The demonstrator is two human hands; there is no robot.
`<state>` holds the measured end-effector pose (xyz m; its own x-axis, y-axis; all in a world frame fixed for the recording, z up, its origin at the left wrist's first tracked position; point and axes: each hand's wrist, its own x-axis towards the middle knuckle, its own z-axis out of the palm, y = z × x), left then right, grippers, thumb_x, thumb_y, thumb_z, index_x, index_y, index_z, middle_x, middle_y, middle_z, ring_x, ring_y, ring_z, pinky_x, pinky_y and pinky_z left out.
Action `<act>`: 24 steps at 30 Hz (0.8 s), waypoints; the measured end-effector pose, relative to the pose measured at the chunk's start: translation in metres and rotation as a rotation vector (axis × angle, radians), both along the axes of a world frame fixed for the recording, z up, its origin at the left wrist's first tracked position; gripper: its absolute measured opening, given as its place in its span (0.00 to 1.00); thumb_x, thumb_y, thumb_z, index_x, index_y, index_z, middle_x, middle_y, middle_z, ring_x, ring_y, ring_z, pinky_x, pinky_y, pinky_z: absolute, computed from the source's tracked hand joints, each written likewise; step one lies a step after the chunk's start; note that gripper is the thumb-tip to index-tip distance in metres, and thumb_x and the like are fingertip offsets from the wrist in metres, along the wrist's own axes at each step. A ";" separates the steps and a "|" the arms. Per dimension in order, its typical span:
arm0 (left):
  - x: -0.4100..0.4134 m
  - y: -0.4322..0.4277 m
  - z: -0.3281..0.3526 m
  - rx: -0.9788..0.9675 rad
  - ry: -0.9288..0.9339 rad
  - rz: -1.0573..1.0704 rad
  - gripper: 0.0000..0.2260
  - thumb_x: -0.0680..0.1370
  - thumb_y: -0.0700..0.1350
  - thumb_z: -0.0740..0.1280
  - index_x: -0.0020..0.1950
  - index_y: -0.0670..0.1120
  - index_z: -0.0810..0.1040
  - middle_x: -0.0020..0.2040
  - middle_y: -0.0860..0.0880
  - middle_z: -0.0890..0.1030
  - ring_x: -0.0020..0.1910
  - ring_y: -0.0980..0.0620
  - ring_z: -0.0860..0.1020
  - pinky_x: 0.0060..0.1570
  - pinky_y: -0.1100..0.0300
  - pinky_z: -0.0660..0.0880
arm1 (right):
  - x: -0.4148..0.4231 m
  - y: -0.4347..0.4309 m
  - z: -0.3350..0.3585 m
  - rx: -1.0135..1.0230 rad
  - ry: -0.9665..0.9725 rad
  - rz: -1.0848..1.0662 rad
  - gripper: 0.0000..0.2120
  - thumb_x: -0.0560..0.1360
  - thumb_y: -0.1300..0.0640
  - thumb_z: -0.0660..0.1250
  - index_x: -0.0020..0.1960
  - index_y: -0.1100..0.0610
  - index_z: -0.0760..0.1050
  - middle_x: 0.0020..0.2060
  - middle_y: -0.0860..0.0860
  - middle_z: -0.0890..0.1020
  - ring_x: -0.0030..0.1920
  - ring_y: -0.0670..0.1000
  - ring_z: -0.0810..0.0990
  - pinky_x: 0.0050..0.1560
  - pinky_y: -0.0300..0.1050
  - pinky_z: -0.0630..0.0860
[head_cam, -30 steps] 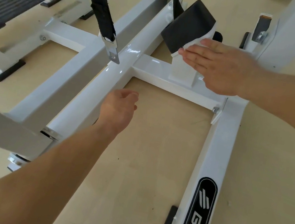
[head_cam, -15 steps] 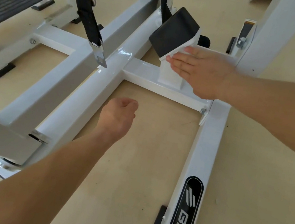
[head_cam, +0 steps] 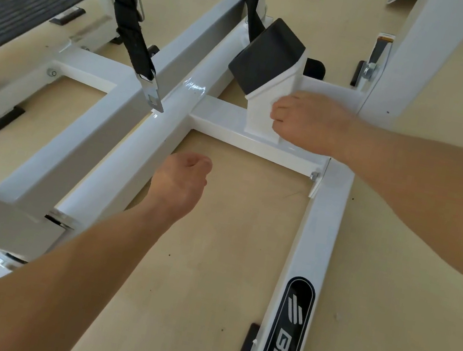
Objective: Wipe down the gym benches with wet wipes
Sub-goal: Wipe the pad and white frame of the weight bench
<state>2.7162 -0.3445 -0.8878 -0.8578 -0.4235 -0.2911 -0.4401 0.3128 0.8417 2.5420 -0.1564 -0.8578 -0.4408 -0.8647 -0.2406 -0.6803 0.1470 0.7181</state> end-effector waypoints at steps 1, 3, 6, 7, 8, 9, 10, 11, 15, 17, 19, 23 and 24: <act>-0.002 0.003 0.000 0.002 0.009 -0.002 0.07 0.79 0.49 0.63 0.49 0.49 0.80 0.50 0.53 0.83 0.49 0.51 0.82 0.55 0.47 0.80 | 0.004 -0.001 0.001 -0.091 -0.055 -0.049 0.15 0.78 0.65 0.65 0.64 0.58 0.76 0.62 0.54 0.78 0.65 0.56 0.73 0.65 0.52 0.74; -0.009 0.014 0.002 -0.001 0.086 -0.026 0.09 0.79 0.49 0.66 0.58 0.55 0.81 0.53 0.55 0.83 0.54 0.52 0.82 0.55 0.49 0.81 | 0.019 -0.001 0.001 -0.417 -0.234 -0.158 0.16 0.77 0.69 0.64 0.63 0.60 0.76 0.59 0.56 0.79 0.59 0.58 0.76 0.57 0.55 0.77; -0.023 0.036 0.008 0.069 0.199 -0.109 0.12 0.81 0.48 0.66 0.64 0.59 0.78 0.54 0.56 0.83 0.51 0.54 0.82 0.49 0.56 0.82 | 0.056 0.011 -0.002 -0.987 -0.573 -0.328 0.13 0.78 0.67 0.65 0.61 0.57 0.77 0.56 0.53 0.79 0.52 0.57 0.79 0.52 0.54 0.77; -0.026 0.045 0.011 0.125 0.209 -0.153 0.13 0.82 0.48 0.66 0.66 0.58 0.76 0.56 0.55 0.83 0.51 0.55 0.82 0.48 0.60 0.82 | 0.070 0.019 -0.005 -1.135 -0.633 -0.354 0.09 0.78 0.64 0.67 0.58 0.56 0.76 0.54 0.52 0.79 0.50 0.55 0.79 0.50 0.51 0.76; -0.029 0.055 0.013 0.201 0.208 -0.198 0.13 0.83 0.47 0.65 0.67 0.56 0.76 0.56 0.54 0.83 0.52 0.55 0.82 0.47 0.62 0.82 | 0.083 0.028 -0.008 -1.268 -0.675 -0.363 0.07 0.78 0.61 0.69 0.54 0.55 0.76 0.50 0.50 0.79 0.48 0.52 0.78 0.49 0.47 0.76; -0.031 0.064 0.015 0.285 0.202 -0.243 0.13 0.83 0.47 0.65 0.67 0.54 0.77 0.56 0.51 0.84 0.52 0.53 0.83 0.49 0.61 0.82 | 0.093 0.037 -0.011 -1.393 -0.700 -0.364 0.05 0.77 0.60 0.71 0.51 0.56 0.77 0.47 0.49 0.79 0.46 0.50 0.78 0.48 0.42 0.75; -0.031 0.076 0.016 0.349 0.193 -0.284 0.12 0.83 0.46 0.65 0.66 0.51 0.79 0.54 0.47 0.85 0.53 0.51 0.84 0.51 0.59 0.82 | 0.101 0.048 -0.015 -1.506 -0.711 -0.372 0.04 0.76 0.61 0.72 0.48 0.56 0.78 0.45 0.49 0.79 0.44 0.48 0.78 0.46 0.38 0.74; -0.031 0.083 0.017 0.384 0.190 -0.305 0.11 0.83 0.46 0.66 0.64 0.48 0.80 0.52 0.44 0.85 0.52 0.49 0.84 0.52 0.57 0.82 | 0.105 0.053 -0.019 -1.594 -0.721 -0.385 0.03 0.75 0.61 0.73 0.46 0.56 0.80 0.43 0.49 0.79 0.43 0.46 0.78 0.45 0.34 0.72; -0.035 0.113 0.010 0.478 0.196 -0.209 0.09 0.79 0.42 0.71 0.57 0.40 0.82 0.44 0.41 0.84 0.43 0.50 0.84 0.50 0.59 0.82 | 0.114 0.078 -0.032 -1.674 -0.700 -0.425 0.05 0.76 0.63 0.71 0.49 0.56 0.83 0.46 0.48 0.81 0.47 0.42 0.78 0.51 0.29 0.71; -0.043 0.120 0.008 0.475 0.206 -0.119 0.08 0.78 0.40 0.73 0.55 0.39 0.82 0.40 0.44 0.83 0.39 0.51 0.82 0.47 0.61 0.81 | 0.114 0.089 -0.039 -1.617 -0.666 -0.469 0.10 0.78 0.63 0.67 0.56 0.54 0.83 0.52 0.47 0.81 0.52 0.44 0.78 0.56 0.37 0.73; -0.058 0.124 0.007 0.403 0.229 0.016 0.05 0.77 0.40 0.73 0.52 0.42 0.80 0.40 0.46 0.83 0.37 0.51 0.83 0.45 0.58 0.83 | 0.113 0.100 -0.044 -1.592 -0.651 -0.549 0.13 0.78 0.61 0.65 0.60 0.53 0.81 0.54 0.44 0.79 0.52 0.44 0.78 0.55 0.44 0.76; -0.099 0.132 0.010 0.221 0.293 0.250 0.05 0.77 0.43 0.72 0.46 0.51 0.77 0.42 0.50 0.83 0.40 0.52 0.84 0.43 0.56 0.83 | 0.110 0.110 -0.050 -1.656 -0.690 -0.615 0.11 0.78 0.63 0.65 0.55 0.52 0.81 0.50 0.40 0.77 0.47 0.44 0.78 0.50 0.45 0.77; -0.108 0.135 0.012 0.187 0.312 0.276 0.05 0.77 0.43 0.71 0.46 0.52 0.77 0.43 0.51 0.82 0.41 0.52 0.83 0.41 0.59 0.82 | 0.110 0.110 -0.051 -1.661 -0.683 -0.622 0.10 0.78 0.62 0.65 0.53 0.52 0.81 0.49 0.40 0.76 0.48 0.44 0.78 0.49 0.44 0.76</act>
<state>2.6081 -0.2093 -0.8762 -0.7789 -0.6136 -0.1294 -0.2018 0.0499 0.9782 2.6521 -0.0463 -0.9088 -0.9396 -0.1512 0.3072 -0.3331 0.6111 -0.7180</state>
